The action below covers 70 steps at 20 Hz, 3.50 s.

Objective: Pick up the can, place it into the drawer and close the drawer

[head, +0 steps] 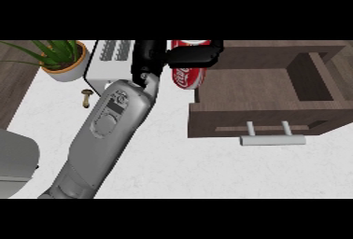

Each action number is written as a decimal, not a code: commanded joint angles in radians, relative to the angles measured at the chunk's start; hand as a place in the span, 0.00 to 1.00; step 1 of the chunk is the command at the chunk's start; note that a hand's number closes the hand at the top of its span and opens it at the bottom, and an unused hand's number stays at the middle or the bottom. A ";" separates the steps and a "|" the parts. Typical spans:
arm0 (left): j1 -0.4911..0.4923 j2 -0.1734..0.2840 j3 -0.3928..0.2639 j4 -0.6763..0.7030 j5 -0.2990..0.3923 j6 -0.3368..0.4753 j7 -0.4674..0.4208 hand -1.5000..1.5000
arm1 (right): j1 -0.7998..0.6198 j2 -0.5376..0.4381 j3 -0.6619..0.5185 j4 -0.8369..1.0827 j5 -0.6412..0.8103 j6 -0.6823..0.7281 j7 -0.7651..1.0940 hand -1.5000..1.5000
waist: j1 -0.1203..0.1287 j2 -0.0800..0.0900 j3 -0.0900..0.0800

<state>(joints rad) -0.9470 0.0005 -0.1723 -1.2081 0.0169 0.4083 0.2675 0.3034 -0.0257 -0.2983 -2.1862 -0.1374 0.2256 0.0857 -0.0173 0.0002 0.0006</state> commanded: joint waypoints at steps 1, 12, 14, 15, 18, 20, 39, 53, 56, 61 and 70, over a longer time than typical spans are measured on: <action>-0.115 0.000 -0.059 0.066 0.025 0.081 0.046 1.00 | -0.014 0.002 -0.005 0.010 0.013 -0.004 -0.002 0.00 | -0.001 0.000 0.000; -0.359 0.000 -0.053 0.421 0.157 0.101 -0.061 1.00 | -0.012 -0.011 -0.008 -0.033 -0.023 0.012 0.050 0.00 | -0.020 0.005 0.000; -0.398 0.000 -0.105 0.455 0.208 0.152 -0.049 1.00 | 0.031 0.024 0.056 -0.041 0.032 0.009 0.009 0.00 | -0.030 0.006 0.001; -0.460 0.000 -0.042 0.500 0.168 0.113 -0.044 1.00 | -0.031 0.018 0.023 0.004 0.046 -0.021 0.024 0.00 | -0.017 0.006 0.000; -0.456 0.000 -0.133 0.520 0.253 0.154 -0.068 1.00 | -0.079 -0.038 -0.026 0.018 -0.020 0.003 0.050 0.00 | -0.029 0.007 0.001; -0.507 -0.001 -0.114 0.608 0.269 0.151 -0.115 1.00 | -0.093 -0.003 0.031 0.040 0.057 -0.019 0.024 0.00 | -0.040 0.014 0.001; -0.514 0.000 -0.325 0.790 0.437 0.228 -0.263 1.00 | -0.180 -0.024 0.050 0.064 0.064 -0.027 0.065 0.00 | -0.088 0.027 0.002; -0.486 0.000 -0.428 0.857 0.492 0.310 -0.291 0.00 | -0.193 -0.034 0.051 0.034 0.050 -0.024 0.088 0.00 | -0.122 0.033 0.002; -0.449 0.000 -0.462 0.831 0.503 0.330 -0.315 0.00 | -0.214 -0.050 0.017 0.060 0.023 -0.022 0.082 0.00 | -0.120 0.031 0.002; -0.486 0.000 -0.458 0.839 0.538 0.372 -0.294 0.00 | -0.180 -0.016 0.066 0.047 0.062 -0.021 0.051 0.00 | -0.123 0.029 0.002; -0.445 0.000 -0.461 0.804 0.603 0.418 -0.338 0.00 | -0.203 -0.114 0.050 0.013 0.216 -0.010 -0.019 0.00 | -0.108 0.026 0.001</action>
<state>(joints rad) -1.4117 0.0000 -0.6305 -0.3818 0.5890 0.8000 -0.0666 0.0824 -0.1049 -0.2510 -2.1447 0.0070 0.2041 0.1037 -0.1291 0.0312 0.0021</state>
